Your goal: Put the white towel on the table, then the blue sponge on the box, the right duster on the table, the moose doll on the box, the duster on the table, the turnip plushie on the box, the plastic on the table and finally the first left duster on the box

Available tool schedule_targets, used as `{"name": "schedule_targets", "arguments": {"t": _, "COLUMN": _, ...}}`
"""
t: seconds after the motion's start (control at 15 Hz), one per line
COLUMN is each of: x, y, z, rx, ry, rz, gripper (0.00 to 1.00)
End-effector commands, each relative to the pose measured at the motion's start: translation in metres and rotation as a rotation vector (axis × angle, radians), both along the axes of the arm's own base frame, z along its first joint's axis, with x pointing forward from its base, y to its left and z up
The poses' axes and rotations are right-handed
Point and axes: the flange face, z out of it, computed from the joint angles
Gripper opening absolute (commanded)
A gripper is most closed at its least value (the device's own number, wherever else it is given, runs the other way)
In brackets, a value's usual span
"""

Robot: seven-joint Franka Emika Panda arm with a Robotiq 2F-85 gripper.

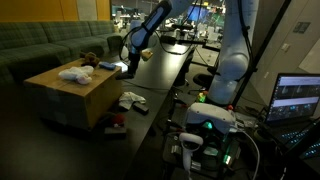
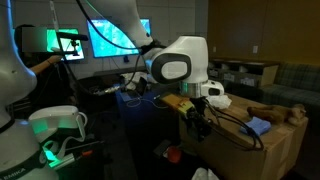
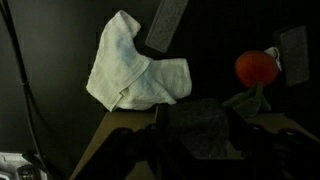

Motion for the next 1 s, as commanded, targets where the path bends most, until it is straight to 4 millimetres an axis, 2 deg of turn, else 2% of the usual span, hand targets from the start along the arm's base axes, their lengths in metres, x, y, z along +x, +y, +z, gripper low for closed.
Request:
{"name": "schedule_targets", "arguments": {"t": 0.0, "x": -0.020, "y": 0.015, "z": -0.001, "rx": 0.000, "ry": 0.037, "rz": 0.044, "gripper": 0.34}}
{"name": "schedule_targets", "arguments": {"t": 0.53, "x": -0.034, "y": 0.065, "z": -0.059, "rx": 0.033, "ry": 0.125, "rz": 0.117, "gripper": 0.34}}
{"name": "schedule_targets", "arguments": {"t": 0.93, "x": -0.040, "y": 0.083, "z": -0.112, "rx": 0.044, "ry": 0.164, "rz": 0.110, "gripper": 0.34}}
